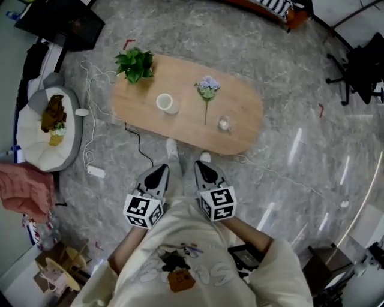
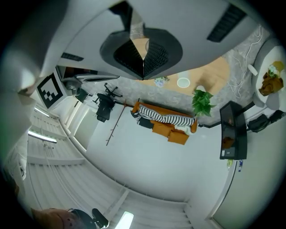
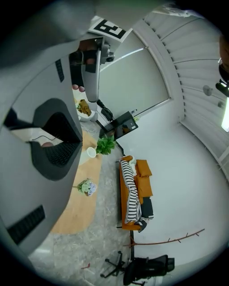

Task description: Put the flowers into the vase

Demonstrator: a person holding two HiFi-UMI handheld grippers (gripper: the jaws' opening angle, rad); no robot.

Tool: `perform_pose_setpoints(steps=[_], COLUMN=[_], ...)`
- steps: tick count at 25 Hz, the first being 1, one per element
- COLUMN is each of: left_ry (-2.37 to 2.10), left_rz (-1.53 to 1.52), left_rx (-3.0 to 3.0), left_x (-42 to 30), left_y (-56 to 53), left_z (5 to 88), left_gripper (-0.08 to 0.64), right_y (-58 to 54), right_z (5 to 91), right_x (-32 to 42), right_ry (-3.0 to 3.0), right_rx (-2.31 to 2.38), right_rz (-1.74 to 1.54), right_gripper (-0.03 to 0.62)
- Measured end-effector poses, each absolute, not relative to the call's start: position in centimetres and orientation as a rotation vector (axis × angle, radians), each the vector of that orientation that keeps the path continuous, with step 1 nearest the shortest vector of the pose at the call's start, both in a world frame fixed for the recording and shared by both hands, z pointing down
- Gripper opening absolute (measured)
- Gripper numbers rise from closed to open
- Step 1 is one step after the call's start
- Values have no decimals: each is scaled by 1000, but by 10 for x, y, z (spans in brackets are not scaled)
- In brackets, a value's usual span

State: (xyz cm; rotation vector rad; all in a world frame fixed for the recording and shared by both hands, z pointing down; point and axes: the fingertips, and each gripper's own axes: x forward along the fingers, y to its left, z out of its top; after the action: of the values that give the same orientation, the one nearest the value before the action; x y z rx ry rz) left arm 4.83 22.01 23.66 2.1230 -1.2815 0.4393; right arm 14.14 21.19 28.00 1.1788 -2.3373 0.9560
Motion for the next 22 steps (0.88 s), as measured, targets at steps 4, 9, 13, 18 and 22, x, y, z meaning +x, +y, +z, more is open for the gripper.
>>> perform_pose_setpoints(steps=[4,9,13,18,22], left_ry=[-1236,-1142,-1058,-963,-950], left_rz=[408,376,390,460,460], left_rx=[2147,2190,2229,2257,2219], left_x=[32,14,10,36,58], left_y=[191,159,137,123,112], left_z=[233,230,241,252,265], left_gripper=[8,8,8,8,8], right_y=[190,166,154,145,137], right_z=[272,272,281,284,300], right_x=[128,117,108,126,140], right_ry=[-2323,-2251,-2208,-2157,-2130], right_rx=[1239,1331,1360,1441,1455], right_rz=[933,893,883,918,956], right_gripper=[5,5,5,5,5])
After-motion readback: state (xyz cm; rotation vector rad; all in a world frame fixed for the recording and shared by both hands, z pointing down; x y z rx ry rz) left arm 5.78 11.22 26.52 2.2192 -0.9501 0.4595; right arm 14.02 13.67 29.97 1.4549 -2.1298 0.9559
